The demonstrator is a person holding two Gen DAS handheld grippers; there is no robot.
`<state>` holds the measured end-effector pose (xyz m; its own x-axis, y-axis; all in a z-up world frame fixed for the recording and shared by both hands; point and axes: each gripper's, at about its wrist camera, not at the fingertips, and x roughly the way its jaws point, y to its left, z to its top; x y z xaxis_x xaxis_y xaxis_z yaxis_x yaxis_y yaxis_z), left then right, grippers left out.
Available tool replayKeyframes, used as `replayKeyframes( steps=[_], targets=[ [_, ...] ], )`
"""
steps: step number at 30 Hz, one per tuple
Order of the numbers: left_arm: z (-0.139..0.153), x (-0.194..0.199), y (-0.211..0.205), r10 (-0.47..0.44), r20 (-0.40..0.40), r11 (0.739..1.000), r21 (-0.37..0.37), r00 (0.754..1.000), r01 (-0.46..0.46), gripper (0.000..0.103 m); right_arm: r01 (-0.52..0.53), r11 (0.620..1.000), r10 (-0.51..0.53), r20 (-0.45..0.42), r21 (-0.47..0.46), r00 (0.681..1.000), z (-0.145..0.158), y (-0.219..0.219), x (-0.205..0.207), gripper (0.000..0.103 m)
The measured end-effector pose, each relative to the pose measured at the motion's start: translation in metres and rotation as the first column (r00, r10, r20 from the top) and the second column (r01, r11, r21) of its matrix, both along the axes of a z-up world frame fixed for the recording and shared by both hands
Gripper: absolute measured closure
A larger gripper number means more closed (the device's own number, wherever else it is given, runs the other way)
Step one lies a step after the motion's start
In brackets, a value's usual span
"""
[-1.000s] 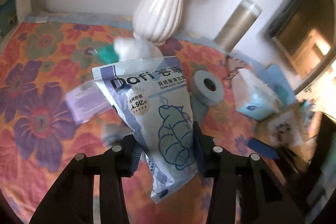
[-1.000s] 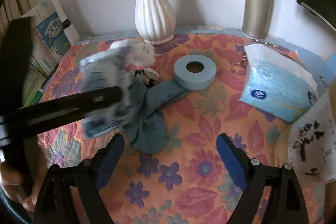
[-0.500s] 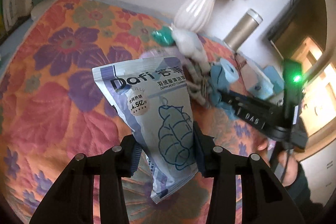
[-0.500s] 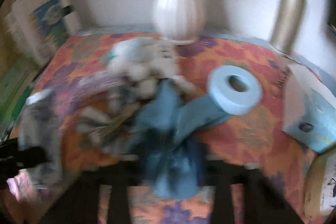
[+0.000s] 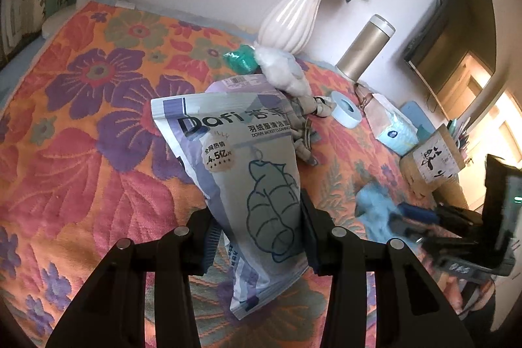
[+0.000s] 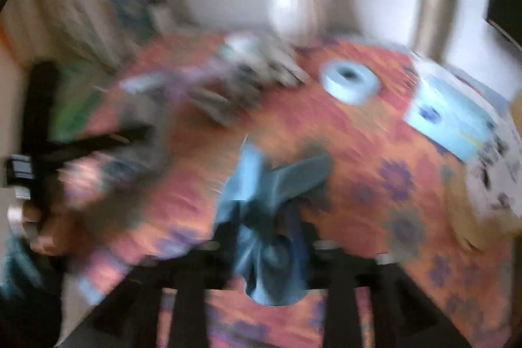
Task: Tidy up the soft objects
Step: 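Grasp the Dafi bag with the left gripper while the right grasps the teal cloth, then carry the Dafi bag and teal cloth to the woven basket and release both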
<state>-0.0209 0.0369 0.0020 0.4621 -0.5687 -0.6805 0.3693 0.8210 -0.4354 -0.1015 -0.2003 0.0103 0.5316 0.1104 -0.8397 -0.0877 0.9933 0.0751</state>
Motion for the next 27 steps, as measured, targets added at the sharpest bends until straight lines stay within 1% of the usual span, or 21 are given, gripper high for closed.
replayKeyframes(
  steps=[1, 2, 3, 4, 6, 8, 10, 12, 13, 14, 15, 16, 17, 18, 19, 20, 22, 25, 27],
  targets=[
    [0.000, 0.000, 0.000, -0.001, -0.002, 1.000, 0.000, 1.000, 0.001, 0.062, 0.031, 0.999, -0.031, -0.006, -0.017, 1.000, -0.003, -0.003, -0.001, 0.040],
    [-0.001, 0.001, 0.001, 0.001, -0.005, 1.000, 0.000, 1.000, -0.001, 0.062, 0.045, 0.999, -0.045, -0.001, 0.003, 0.999, -0.004, -0.006, -0.001, 0.040],
    [-0.001, 0.002, 0.001, 0.006, -0.009, 1.000, 0.001, 1.000, -0.006, 0.061, 0.043, 0.998, -0.043, -0.002, 0.051, 0.999, -0.004, -0.009, -0.002, 0.040],
    [-0.002, 0.003, 0.001, 0.010, -0.011, 1.000, 0.004, 1.000, -0.010, 0.058, 0.039, 0.992, -0.038, -0.006, 0.123, 0.999, -0.004, -0.011, -0.002, 0.039],
    [-0.003, 0.003, 0.001, 0.021, -0.015, 1.000, 0.016, 1.000, -0.021, 0.054, 0.049, 0.985, -0.049, -0.008, 0.165, 0.999, -0.006, -0.011, 0.002, 0.024],
    [-0.004, 0.004, 0.000, 0.022, -0.021, 1.000, 0.022, 1.000, -0.021, 0.051, 0.065, 0.989, -0.064, -0.005, 0.133, 0.998, -0.010, -0.002, 0.009, 0.023],
    [-0.004, 0.004, 0.001, 0.032, -0.016, 0.999, 0.033, 0.999, -0.032, 0.046, 0.074, 0.995, -0.072, -0.029, 0.073, 0.997, -0.018, 0.011, 0.014, 0.024],
    [-0.004, 0.003, -0.002, 0.039, -0.007, 0.998, 0.058, 0.999, -0.039, 0.045, 0.076, 0.996, -0.076, 0.009, -0.056, 0.997, -0.017, 0.028, 0.013, 0.052],
    [-0.004, 0.002, -0.003, 0.042, -0.004, 0.997, 0.071, 0.999, -0.041, 0.044, 0.052, 0.995, -0.050, 0.028, -0.083, 0.998, -0.016, 0.036, 0.011, 0.060],
    [-0.003, 0.001, -0.007, 0.045, 0.006, 0.994, 0.100, 0.999, -0.045, 0.044, 0.028, 0.995, -0.025, 0.035, -0.098, 0.999, -0.014, 0.043, 0.008, 0.073],
    [-0.003, 0.000, -0.010, 0.045, 0.016, 0.991, 0.122, 0.999, -0.047, 0.045, 0.014, 0.993, -0.010, 0.037, -0.116, 0.999, -0.013, 0.047, 0.006, 0.078],
    [-0.002, -0.002, -0.014, 0.041, 0.027, 0.989, 0.144, 0.999, -0.045, 0.049, 0.001, 0.990, 0.005, 0.041, -0.140, 0.999, -0.013, 0.052, 0.002, 0.079],
    [-0.001, -0.002, -0.016, 0.036, 0.033, 0.988, 0.148, 0.999, -0.041, 0.054, -0.013, 0.989, 0.020, 0.045, -0.148, 0.999, -0.012, 0.054, -0.003, 0.080],
    [0.001, -0.004, -0.017, 0.021, 0.036, 0.989, 0.145, 0.999, -0.026, 0.060, -0.021, 0.991, 0.027, 0.043, -0.130, 0.999, -0.011, 0.053, -0.007, 0.080],
    [0.002, -0.006, -0.018, 0.021, 0.043, 0.988, 0.153, 0.999, -0.027, 0.062, -0.023, 0.994, 0.028, 0.042, -0.105, 0.999, -0.009, 0.049, -0.012, 0.080],
    [0.003, -0.007, -0.019, 0.019, 0.044, 0.987, 0.157, 0.999, -0.025, 0.062, -0.019, 0.997, 0.022, 0.042, -0.072, 0.999, -0.007, 0.042, -0.016, 0.080],
    [0.005, -0.014, -0.022, 0.003, 0.036, 0.990, 0.140, 0.999, -0.007, 0.063, 0.000, 1.000, 0.001, 0.038, -0.030, 0.999, -0.004, 0.029, -0.026, 0.080],
    [0.008, -0.028, -0.034, -0.050, 0.018, 0.994, 0.094, 0.999, 0.048, 0.063, 0.056, 0.998, -0.055, 0.048, -0.030, 0.997, 0.003, 0.011, -0.041, 0.080],
    [0.013, -0.039, -0.050, -0.098, 0.028, 0.991, 0.089, 0.995, 0.095, 0.063, 0.080, 0.997, -0.078, 0.067, -0.020, 0.995, 0.012, -0.003, -0.052, 0.080]
  ],
)
